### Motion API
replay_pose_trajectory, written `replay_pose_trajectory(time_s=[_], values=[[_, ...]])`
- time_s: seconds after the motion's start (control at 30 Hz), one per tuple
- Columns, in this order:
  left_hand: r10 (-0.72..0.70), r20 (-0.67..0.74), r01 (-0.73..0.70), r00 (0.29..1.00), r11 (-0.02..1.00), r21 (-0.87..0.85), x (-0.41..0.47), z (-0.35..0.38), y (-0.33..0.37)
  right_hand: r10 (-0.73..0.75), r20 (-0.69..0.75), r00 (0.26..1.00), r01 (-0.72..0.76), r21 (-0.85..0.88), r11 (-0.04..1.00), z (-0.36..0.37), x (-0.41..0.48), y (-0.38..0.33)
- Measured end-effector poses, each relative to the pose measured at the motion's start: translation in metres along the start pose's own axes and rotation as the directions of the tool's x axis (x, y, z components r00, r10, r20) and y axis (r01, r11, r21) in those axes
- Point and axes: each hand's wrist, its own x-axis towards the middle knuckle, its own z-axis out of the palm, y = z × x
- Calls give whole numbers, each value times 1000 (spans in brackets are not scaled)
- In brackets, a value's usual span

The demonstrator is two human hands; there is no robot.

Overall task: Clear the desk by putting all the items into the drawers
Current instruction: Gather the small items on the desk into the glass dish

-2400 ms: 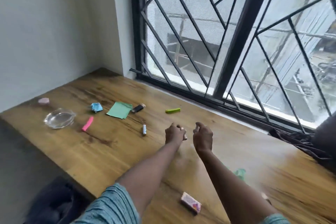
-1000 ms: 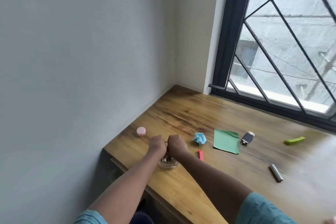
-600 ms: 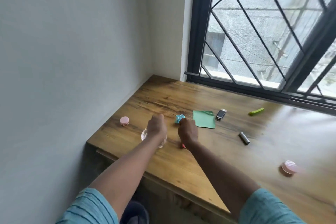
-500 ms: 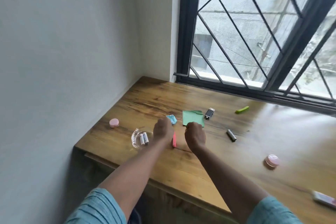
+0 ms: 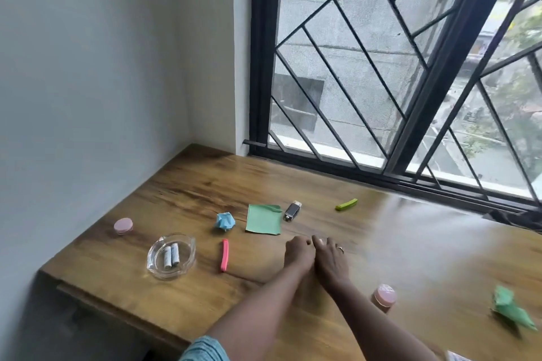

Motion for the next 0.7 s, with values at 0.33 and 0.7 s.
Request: replay_pose_trajectory(time_s=[0.33, 0.7], values=[[-112, -247, 59, 963, 976, -212, 3, -36, 1, -83, 2, 997, 76, 352, 933, -12, 23, -51], [-310, -606, 129, 732, 937, -323, -23, -194, -109, -201, 141, 969, 97, 535, 839, 14, -6, -227]])
